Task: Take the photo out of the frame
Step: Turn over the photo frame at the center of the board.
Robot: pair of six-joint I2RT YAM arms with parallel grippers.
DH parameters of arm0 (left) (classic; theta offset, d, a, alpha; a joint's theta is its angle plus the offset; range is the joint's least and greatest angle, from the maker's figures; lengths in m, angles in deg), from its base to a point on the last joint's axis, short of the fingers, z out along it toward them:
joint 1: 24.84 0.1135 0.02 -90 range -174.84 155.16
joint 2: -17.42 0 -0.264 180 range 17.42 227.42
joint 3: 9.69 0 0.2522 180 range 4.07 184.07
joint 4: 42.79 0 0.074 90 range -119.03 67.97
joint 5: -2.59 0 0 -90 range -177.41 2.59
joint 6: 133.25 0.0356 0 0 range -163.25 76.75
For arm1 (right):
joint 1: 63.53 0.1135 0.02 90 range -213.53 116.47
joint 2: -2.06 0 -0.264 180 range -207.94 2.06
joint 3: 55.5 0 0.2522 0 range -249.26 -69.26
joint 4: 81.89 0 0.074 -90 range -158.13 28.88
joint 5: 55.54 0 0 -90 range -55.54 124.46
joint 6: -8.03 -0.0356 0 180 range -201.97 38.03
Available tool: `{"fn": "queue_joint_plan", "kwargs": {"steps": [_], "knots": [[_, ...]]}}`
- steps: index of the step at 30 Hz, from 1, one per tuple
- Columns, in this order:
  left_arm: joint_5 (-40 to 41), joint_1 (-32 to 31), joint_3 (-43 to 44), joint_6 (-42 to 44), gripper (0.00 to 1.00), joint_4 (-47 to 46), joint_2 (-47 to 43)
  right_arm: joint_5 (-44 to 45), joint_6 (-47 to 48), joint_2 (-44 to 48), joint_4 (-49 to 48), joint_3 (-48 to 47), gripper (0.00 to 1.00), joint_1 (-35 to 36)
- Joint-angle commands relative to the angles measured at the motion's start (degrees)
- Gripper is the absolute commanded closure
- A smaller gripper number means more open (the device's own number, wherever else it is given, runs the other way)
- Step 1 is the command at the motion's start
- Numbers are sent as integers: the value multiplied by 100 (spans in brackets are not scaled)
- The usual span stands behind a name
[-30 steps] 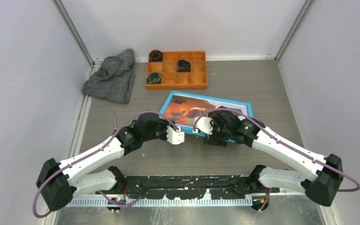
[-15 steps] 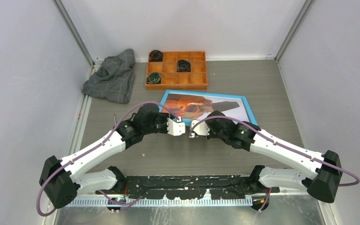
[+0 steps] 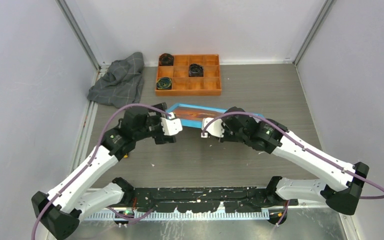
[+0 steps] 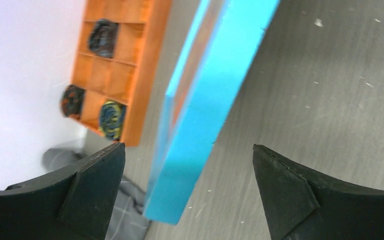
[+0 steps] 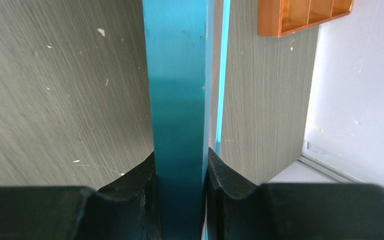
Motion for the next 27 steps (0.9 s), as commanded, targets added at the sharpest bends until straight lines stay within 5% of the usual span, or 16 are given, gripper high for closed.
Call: {"fn": "queue_joint_plan", "kwargs": {"steps": [1, 17, 27], "knots": [[245, 254, 739, -123, 0, 411, -231, -469, -496, -162, 324, -946, 99, -21], [742, 1004, 1976, -878, 0, 1633, -498, -1660, -1296, -701, 1045, -2690, 99, -563], [-42, 1397, 2326, -1382, 0, 2107, -599, -2837, -1750, -818, 1341, -3488, 99, -1073]]}}
